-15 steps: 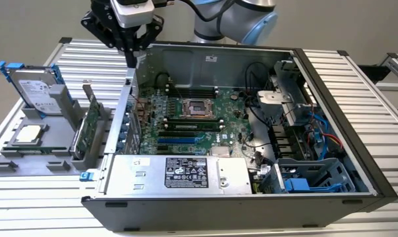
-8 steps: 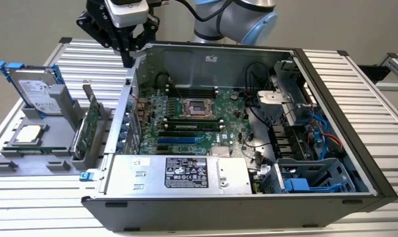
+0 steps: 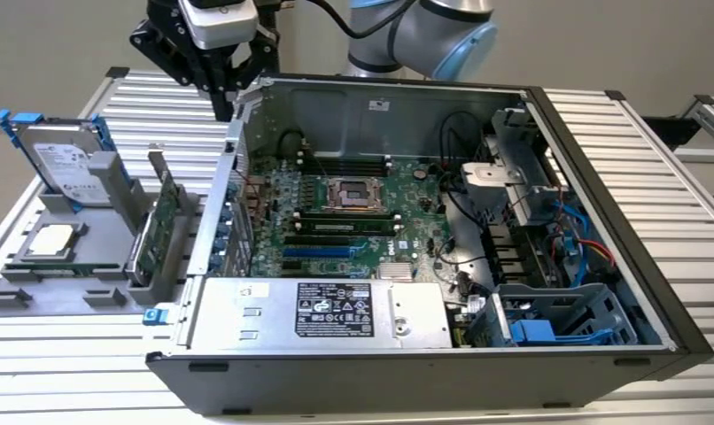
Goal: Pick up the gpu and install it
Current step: 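Reach for the gpu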
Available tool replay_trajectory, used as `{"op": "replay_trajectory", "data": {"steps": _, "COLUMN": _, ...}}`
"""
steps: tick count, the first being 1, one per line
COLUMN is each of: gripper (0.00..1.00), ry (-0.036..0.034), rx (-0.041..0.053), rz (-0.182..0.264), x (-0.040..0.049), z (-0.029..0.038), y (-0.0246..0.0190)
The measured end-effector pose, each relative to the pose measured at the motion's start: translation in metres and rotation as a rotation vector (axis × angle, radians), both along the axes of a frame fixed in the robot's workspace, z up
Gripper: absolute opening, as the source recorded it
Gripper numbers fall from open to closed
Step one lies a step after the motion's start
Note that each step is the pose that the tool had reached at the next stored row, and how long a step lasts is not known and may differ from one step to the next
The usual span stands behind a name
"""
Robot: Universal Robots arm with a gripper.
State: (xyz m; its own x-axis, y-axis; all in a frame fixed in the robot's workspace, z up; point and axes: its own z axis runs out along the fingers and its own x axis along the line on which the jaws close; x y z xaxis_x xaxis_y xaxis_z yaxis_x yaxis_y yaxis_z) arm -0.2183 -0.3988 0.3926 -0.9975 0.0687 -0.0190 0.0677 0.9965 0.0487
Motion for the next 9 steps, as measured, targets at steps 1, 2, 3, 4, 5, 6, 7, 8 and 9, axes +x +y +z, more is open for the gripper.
{"op": "replay_trajectory", "data": {"steps": 1, "gripper": 0.00, "ry": 0.0000, "rx": 0.0000, "rz": 0.000, "x": -0.0009, "z": 0.0000, "y": 0.0000}}
{"op": "replay_trajectory", "data": {"steps": 2, "gripper": 0.00, "ry": 0.0000, "rx": 0.0000, "rz": 0.000, "x": -0.0017, "z": 0.0000, "y": 0.0000}}
{"op": "replay_trajectory", "data": {"steps": 3, "gripper": 0.00, "ry": 0.0000, "rx": 0.0000, "rz": 0.000, "x": -0.0026, "z": 0.0000, "y": 0.0000}}
{"op": "replay_trajectory", "data": {"steps": 4, "gripper": 0.00, "ry": 0.0000, "rx": 0.0000, "rz": 0.000, "x": -0.0034, "z": 0.0000, "y": 0.0000}}
{"op": "replay_trajectory", "data": {"steps": 5, "gripper": 0.00, "ry": 0.0000, "rx": 0.0000, "rz": 0.000, "x": -0.0043, "z": 0.0000, "y": 0.0000}}
{"op": "replay_trajectory", "data": {"steps": 6, "gripper": 0.00, "ry": -0.0001, "rx": 0.0001, "rz": 0.000, "x": -0.0051, "z": 0.0000, "y": 0.0000}}
{"op": "replay_trajectory", "data": {"steps": 7, "gripper": 0.00, "ry": -0.0001, "rx": 0.0001, "rz": 0.000, "x": -0.0059, "z": 0.0000, "y": 0.0000}}
{"op": "replay_trajectory", "data": {"steps": 8, "gripper": 0.00, "ry": 0.0000, "rx": 0.0000, "rz": 0.000, "x": -0.0068, "z": 0.0000, "y": 0.0000}}
{"op": "replay_trajectory", "data": {"steps": 9, "gripper": 0.00, "ry": -0.0001, "rx": 0.0000, "rz": 0.000, "x": -0.0077, "z": 0.0000, "y": 0.0000}}
